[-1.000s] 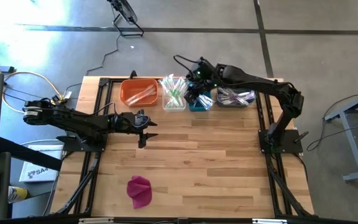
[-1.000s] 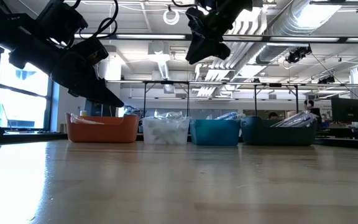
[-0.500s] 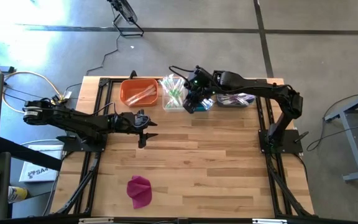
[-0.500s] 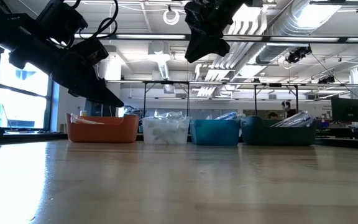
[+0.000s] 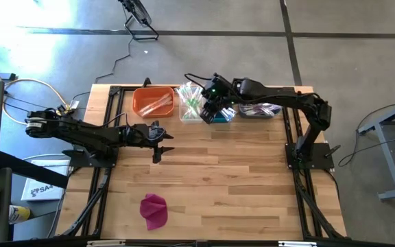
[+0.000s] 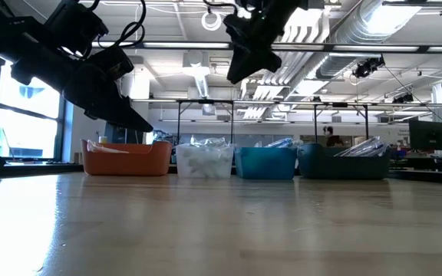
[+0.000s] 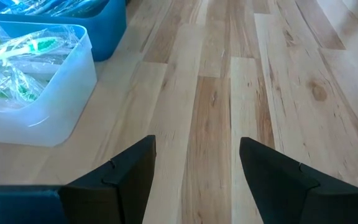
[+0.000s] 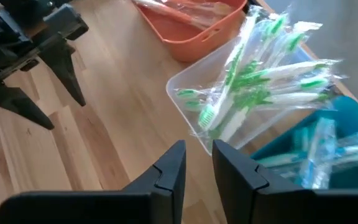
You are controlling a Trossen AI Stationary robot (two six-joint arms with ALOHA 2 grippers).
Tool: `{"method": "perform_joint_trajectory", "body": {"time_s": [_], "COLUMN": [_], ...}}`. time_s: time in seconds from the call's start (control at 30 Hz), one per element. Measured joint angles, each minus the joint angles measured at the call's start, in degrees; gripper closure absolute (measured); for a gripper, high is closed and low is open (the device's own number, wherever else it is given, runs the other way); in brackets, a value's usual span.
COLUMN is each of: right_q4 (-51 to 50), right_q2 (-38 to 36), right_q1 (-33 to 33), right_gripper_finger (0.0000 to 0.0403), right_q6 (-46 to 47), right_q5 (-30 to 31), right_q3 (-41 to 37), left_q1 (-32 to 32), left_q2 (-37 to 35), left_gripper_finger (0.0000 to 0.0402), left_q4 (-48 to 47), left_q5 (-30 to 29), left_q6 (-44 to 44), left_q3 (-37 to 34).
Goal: Pick & Place Toothbrushes
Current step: Put the green toothbrush into the transparent bin
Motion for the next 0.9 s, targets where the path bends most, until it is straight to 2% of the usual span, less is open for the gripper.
{"method": "perform_joint_trajectory", "body": {"time_s": [0.23,0.37,0.57,0.73,0.9], "right_q4": [3.72,8.57,14.72,15.6,17.35], "right_q2": [5.65,8.85,13.09,15.93,16.77], "right_q1": [0.12,0.05,-1.15,-1.11,-1.46], "right_gripper_finger": [0.0395,0.04,0.0401,0.0401,0.0401], "right_q6": [-4.04,-6.14,-7.1,-8.58,-8.85], "right_q5": [-4.41,-3.93,-7.12,-2.94,-3.72], "right_q3": [0.0,-0.02,0.02,-0.11,-0.03], "left_q1": [0.0,0.0,0.0,0.0,0.0], "left_q2": [0.02,0.0,0.02,0.0,0.0], "left_gripper_finger": [0.0174,0.0174,0.0174,0.0174,0.0174], "left_q4": [0.41,0.38,0.69,0.87,1.03], "left_q5": [0.02,0.02,-0.34,-0.7,-0.76], "left_q6": [-0.02,-0.02,-0.02,-0.02,-0.02], "left_q3": [0.01,0.02,0.0,0.02,0.02]}}
